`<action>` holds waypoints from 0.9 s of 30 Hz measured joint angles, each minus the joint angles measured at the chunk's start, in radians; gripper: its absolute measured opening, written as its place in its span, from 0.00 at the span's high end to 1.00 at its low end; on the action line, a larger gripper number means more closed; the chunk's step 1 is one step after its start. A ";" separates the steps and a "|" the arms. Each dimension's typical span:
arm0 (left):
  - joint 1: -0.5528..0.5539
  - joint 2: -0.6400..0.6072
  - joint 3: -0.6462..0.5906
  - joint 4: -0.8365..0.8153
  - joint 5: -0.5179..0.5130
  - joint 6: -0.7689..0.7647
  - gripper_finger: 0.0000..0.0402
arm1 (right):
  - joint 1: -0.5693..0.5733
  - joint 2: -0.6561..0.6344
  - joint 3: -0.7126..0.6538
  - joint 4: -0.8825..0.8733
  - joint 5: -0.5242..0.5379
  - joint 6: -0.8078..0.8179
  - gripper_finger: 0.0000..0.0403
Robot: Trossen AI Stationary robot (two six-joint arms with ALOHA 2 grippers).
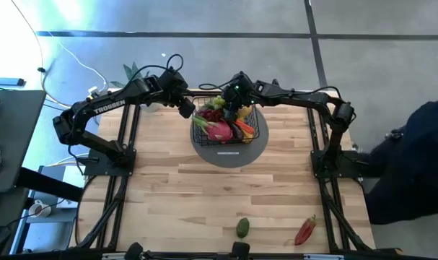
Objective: Build produce basket
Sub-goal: Put the green grapes into the wire basket
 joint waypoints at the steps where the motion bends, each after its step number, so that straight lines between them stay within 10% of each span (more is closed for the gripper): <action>1: 0.000 0.000 0.000 0.000 0.000 0.000 0.51 | 0.003 0.000 0.000 -0.003 0.000 -0.001 0.78; 11: 0.000 0.000 0.000 0.000 0.000 0.043 0.51 | 0.032 -0.004 0.000 -0.034 0.106 0.032 0.58; 27: 0.000 0.000 0.000 0.000 0.000 0.123 0.51 | 0.064 -0.002 0.106 -0.237 0.207 0.132 0.57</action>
